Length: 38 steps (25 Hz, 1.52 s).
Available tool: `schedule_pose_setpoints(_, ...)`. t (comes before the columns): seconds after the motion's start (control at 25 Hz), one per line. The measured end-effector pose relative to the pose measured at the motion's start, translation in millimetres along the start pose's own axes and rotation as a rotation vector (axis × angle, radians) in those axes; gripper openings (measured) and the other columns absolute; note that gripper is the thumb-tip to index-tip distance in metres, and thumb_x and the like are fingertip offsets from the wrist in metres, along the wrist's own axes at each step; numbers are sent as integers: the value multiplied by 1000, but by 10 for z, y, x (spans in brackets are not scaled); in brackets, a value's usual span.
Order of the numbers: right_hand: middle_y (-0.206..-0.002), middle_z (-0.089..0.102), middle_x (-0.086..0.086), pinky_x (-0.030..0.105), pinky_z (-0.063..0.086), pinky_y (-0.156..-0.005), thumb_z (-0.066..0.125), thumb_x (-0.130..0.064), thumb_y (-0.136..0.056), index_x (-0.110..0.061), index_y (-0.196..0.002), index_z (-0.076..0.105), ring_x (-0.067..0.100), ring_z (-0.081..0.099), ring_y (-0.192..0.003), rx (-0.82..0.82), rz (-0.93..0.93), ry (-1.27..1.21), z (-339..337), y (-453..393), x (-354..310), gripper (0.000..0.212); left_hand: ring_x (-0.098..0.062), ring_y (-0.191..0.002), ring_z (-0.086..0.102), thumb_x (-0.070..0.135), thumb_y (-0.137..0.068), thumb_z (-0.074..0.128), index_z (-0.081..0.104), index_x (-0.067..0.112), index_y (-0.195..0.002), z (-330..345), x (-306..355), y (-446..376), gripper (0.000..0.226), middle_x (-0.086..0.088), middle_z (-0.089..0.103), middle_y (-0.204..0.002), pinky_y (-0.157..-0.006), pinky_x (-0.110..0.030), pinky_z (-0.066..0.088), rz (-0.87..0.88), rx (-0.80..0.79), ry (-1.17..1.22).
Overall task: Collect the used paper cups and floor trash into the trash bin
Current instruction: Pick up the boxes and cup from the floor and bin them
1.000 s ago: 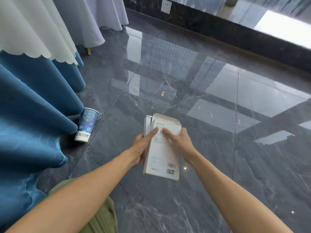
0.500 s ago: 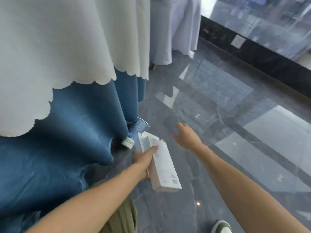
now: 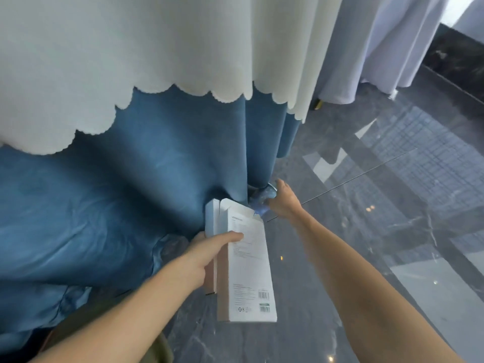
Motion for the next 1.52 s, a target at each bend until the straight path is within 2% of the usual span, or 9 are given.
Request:
schedule_pose_setpoints(0.08, -148, 50, 13, 38, 49, -96, 76, -22, -87, -9, -148, 41, 33, 55, -128, -6, 77, -53, 108, -96, 105, 71, -29, -93, 76, 29, -76, 91, 69, 20, -125, -44, 22, 115, 55, -9, 81, -106, -63, -30, 51, 11, -12, -28)
schedule_pose_setpoints(0.28, -96, 66, 10, 35, 52, -70, 67, -13, -84, -8, -99, 67, 31, 62, -86, 12, 127, -124, 290, -60, 185, 17, -32, -96, 76, 29, -73, 93, 68, 20, -124, -148, 0, 158, 58, -11, 81, -105, -75, -38, 59, 62, 73, -14)
schedule_pose_setpoints(0.52, -102, 63, 7, 32, 47, -69, 59, -15, -90, -9, -108, 68, 31, 61, -86, 27, 111, -123, -184, 765, 17, 21, -28, -91, 72, 19, -74, 94, 59, 15, -124, -49, 22, 715, 61, -9, 74, -108, -66, -35, 53, 116, 124, 6)
schedule_pose_setpoints(0.72, -112, 66, 11, 34, 54, -64, 59, -18, -94, -11, -106, 67, 33, 64, -88, 17, 188, -197, -999, 2060, -330, 16, -32, -99, 72, 21, -74, 94, 54, 19, -125, -118, 221, 1919, 64, -9, 73, -113, -82, -47, 58, 22, 94, 8)
schedule_pose_setpoints(0.84, -106, 65, 7, 38, 60, -65, 64, -23, -93, -18, -100, 65, 25, 62, -76, -40, 240, -235, -1469, 2901, -749, 9, -31, -101, 70, 16, -75, 93, 53, 18, -126, -319, 477, 2761, 65, -8, 71, -114, -85, -47, 57, 26, 74, -15)
schedule_pose_setpoints(1.0, -82, 62, -5, 32, 45, -66, 67, -24, -91, -15, -94, 67, 21, 57, -76, -22, 264, -264, -2053, 4098, -1544, 9, -28, -105, 67, 19, -78, 92, 53, 20, -130, -789, 755, 3984, 65, -7, 70, -117, -92, -49, 54, -42, 14, -25)
schedule_pose_setpoints(1.12, -81, 60, -6, 32, 43, -64, 67, -24, -91, -20, -88, 65, 18, 54, -75, 19, 282, -265, -2354, 4944, -2116, 6, -24, -101, 65, 19, -79, 90, 51, 20, -135, -1208, 859, 4751, 68, -6, 69, -119, -80, -42, 51, -81, -17, -20)
schedule_pose_setpoints(1.36, -85, 63, -4, 29, 40, -62, 67, -22, -89, -20, -84, 66, 13, 52, -70, 77, 309, -355, -2444, 6180, -2873, 6, -32, -109, 67, 29, -73, 93, 48, 17, -135, -1934, 792, 5658, 78, -11, 69, -119, -97, -55, 53, -121, -60, -20)
schedule_pose_setpoints(1.52, -86, 67, -5, 34, 47, -67, 65, -23, -90, -20, -85, 67, 16, 57, -71, 89, 319, -385, -2232, 6801, -3226, 6, -32, -109, 71, 43, -62, 93, 60, 15, -134, -2314, 621, 6000, 84, -11, 77, -116, -84, -43, 54, -74, -159, 0)
Point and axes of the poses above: each hand's wrist, its own y-axis away from the middle knuckle, its own z-axis out of the palm, x = y × z, the point moved 2 cm from there along -y, towards the middle knuckle
